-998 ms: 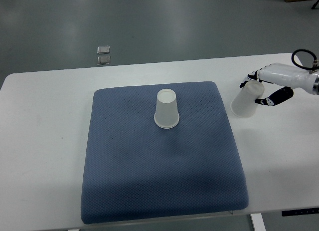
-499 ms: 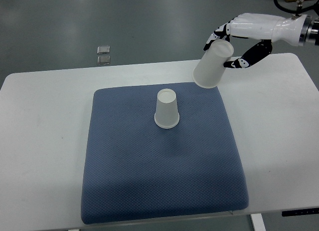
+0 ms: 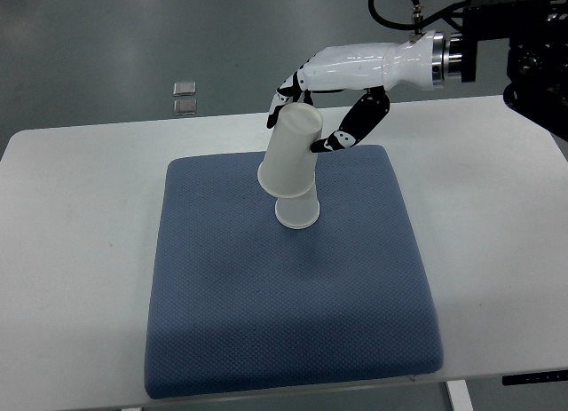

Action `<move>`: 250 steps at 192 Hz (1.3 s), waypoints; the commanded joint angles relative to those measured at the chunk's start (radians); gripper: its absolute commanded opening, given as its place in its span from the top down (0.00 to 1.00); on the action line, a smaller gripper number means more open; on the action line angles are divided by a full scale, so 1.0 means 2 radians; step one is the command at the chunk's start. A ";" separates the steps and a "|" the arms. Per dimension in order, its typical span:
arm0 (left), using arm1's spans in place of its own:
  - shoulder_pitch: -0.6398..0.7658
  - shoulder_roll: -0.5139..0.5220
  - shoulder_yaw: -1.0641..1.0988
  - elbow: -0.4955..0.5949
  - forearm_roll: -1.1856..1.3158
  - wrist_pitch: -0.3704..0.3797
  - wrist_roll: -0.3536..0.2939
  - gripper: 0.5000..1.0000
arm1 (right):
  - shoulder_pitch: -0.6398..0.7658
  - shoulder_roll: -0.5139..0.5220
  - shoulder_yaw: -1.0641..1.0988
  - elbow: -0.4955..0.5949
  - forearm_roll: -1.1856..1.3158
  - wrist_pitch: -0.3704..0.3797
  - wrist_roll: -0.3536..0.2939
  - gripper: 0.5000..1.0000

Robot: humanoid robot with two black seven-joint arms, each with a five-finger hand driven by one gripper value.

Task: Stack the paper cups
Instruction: 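Lift the cup with the right hand and carry it over the centered cup, then lower the held cup onto the centered cup with the right hand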

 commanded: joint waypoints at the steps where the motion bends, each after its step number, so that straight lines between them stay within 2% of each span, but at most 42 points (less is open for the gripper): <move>1: 0.000 0.000 0.000 0.000 0.000 0.000 0.000 0.00 | 0.005 0.012 -0.016 -0.005 -0.014 -0.005 -0.012 0.95; 66: 0.000 0.000 0.000 0.000 0.000 0.000 0.000 0.00 | 0.014 0.035 -0.018 -0.027 -0.031 -0.011 -0.069 0.97; 109: 0.000 0.000 0.000 0.000 0.000 0.000 0.000 0.00 | 0.015 0.044 -0.018 -0.034 -0.031 -0.015 -0.091 0.97; 250: 0.000 0.000 0.000 0.000 0.000 0.000 0.000 0.00 | 0.011 0.053 -0.055 -0.051 -0.032 -0.032 -0.101 0.95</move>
